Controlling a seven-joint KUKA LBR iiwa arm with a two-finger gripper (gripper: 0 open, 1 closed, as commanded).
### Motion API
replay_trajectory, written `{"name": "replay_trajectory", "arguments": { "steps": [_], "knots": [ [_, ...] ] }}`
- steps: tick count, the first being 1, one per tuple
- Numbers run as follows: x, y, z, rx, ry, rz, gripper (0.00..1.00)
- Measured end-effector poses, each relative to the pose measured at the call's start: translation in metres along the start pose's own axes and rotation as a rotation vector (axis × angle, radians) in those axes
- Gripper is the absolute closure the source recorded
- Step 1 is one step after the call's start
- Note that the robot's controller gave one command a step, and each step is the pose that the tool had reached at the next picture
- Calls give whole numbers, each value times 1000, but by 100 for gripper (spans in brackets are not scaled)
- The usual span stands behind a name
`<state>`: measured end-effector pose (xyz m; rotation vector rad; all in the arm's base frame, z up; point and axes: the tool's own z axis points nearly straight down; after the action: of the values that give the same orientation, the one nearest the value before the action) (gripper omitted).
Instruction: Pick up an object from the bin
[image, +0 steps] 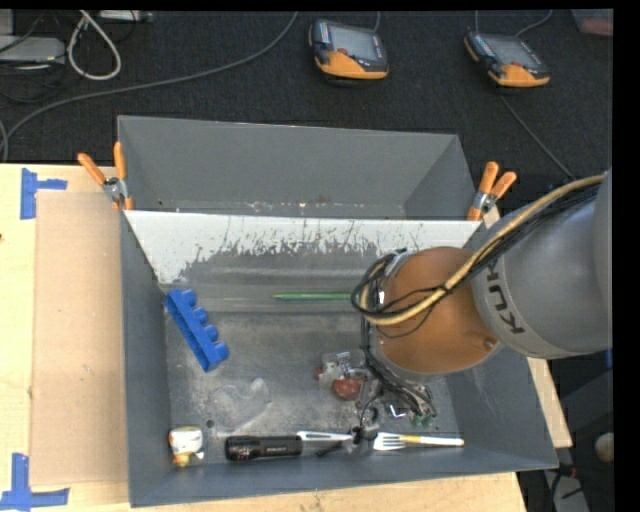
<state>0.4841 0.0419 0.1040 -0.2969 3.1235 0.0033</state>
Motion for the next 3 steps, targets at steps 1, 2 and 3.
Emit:
{"name": "replay_trajectory", "arguments": {
  "steps": [1,2,3],
  "knots": [
    [5,1,32,2,-19,-14,0],
    [7,2,34,0,-5,-39,100],
    [7,3,34,0,-5,-42,100]
  ]
}}
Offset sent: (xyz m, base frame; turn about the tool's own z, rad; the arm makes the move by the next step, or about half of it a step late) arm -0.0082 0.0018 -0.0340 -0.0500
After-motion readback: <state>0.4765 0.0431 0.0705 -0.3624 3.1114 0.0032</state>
